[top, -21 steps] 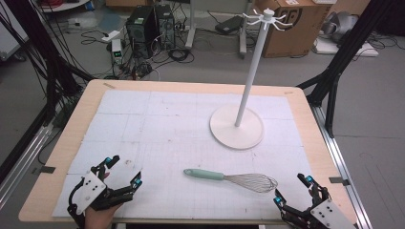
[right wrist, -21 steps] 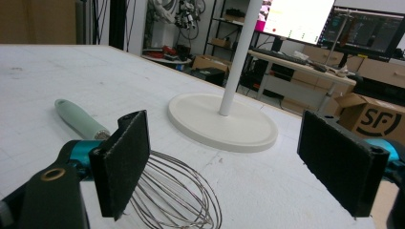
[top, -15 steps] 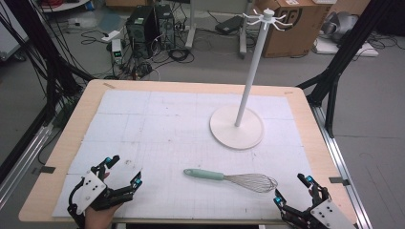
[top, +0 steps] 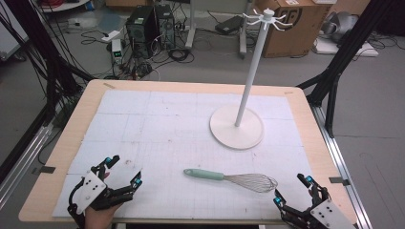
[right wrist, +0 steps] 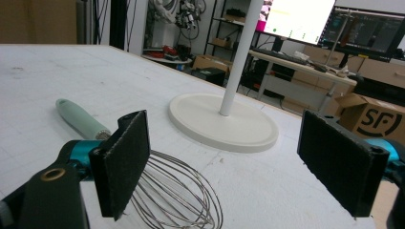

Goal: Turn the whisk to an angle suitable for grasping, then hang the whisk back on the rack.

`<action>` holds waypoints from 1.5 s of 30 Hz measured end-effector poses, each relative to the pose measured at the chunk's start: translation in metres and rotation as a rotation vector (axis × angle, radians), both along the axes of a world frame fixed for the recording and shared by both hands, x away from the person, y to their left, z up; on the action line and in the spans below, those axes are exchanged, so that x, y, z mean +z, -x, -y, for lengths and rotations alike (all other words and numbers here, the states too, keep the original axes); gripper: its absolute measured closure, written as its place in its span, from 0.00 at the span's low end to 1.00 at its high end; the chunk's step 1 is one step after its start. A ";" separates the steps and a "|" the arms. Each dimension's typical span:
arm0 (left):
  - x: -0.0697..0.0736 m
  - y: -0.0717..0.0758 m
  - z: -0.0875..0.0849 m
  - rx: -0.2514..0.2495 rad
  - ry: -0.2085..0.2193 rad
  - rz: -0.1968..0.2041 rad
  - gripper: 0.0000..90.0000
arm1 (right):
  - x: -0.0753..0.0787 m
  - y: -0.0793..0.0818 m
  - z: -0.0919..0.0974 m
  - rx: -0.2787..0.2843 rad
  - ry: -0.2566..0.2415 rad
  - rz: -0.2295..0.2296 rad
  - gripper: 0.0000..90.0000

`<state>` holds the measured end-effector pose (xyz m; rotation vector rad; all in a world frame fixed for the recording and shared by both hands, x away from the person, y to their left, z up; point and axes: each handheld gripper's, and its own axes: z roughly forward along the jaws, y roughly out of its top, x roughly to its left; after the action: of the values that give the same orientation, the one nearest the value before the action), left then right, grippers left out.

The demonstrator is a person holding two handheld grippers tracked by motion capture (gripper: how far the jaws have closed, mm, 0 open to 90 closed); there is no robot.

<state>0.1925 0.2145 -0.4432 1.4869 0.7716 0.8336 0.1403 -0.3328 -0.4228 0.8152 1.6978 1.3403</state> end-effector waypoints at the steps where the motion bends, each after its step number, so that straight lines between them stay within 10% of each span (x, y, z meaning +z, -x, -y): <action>1: 0.000 0.000 0.000 -0.001 0.000 0.000 0.15 | 0.000 0.000 0.000 0.003 -0.001 -0.001 0.19; 6: 0.000 0.000 0.000 -0.003 -0.001 -0.004 0.15 | 0.006 -0.004 -0.009 0.083 0.001 0.001 0.19; 11: -0.001 0.000 -0.002 0.005 0.008 -0.008 0.15 | 0.026 -0.017 -0.029 0.191 0.105 -0.002 0.22; 18: -0.002 -0.001 -0.004 0.014 0.017 -0.012 0.15 | 0.048 -0.057 -0.056 0.353 0.272 -0.098 0.22; 33: -0.002 -0.002 -0.004 0.008 0.019 -0.011 0.15 | 0.047 -0.116 -0.102 0.586 0.370 -0.325 0.26; 45: -0.001 -0.001 -0.005 0.003 0.026 -0.002 0.15 | 0.032 -0.141 -0.137 0.614 0.515 -0.567 0.29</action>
<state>0.1938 0.2190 -0.4442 1.4644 0.7834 0.8215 0.2817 -0.1956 -0.3912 0.3886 2.7525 0.9855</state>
